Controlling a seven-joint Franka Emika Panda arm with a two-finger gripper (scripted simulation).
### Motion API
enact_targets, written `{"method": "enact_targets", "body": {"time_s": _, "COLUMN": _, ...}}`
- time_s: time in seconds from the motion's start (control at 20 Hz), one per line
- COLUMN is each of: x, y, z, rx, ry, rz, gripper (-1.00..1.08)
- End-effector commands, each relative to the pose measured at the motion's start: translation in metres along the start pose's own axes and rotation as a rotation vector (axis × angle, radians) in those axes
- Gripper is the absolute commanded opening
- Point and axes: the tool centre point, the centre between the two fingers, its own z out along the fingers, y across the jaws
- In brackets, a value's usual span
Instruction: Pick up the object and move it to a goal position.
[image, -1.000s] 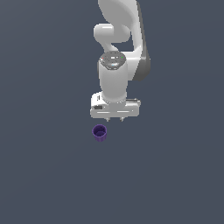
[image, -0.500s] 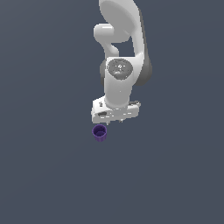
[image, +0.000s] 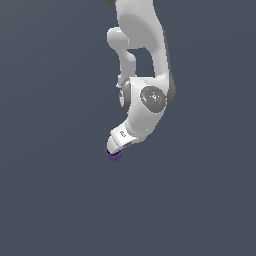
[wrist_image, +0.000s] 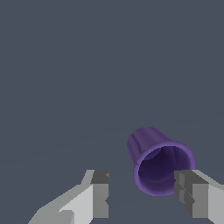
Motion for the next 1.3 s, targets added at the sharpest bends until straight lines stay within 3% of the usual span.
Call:
{"method": "enact_targets", "body": {"time_s": 0.0, "x": 0.001, "y": 0.004, "z": 0.007, "rx": -0.036, "ry": -0.048, "rz": -0.104, "gripper": 0.28}}
{"method": "enact_targets", "body": {"time_s": 0.7, "x": 0.008, "y": 0.034, "z": 0.037, "rx": -0.201, "ry": -0.361, "rz": -0.630, "gripper": 0.28}}
{"method": "enact_targets", "body": {"time_s": 1.0, "x": 0.011, "y": 0.046, "z": 0.042, "rx": -0.240, "ry": -0.476, "rz": -0.779, "gripper": 0.28}}
{"method": "enact_targets", "body": {"time_s": 1.25, "x": 0.012, "y": 0.051, "z": 0.044, "rx": -0.258, "ry": -0.538, "rz": -0.850, "gripper": 0.28}}
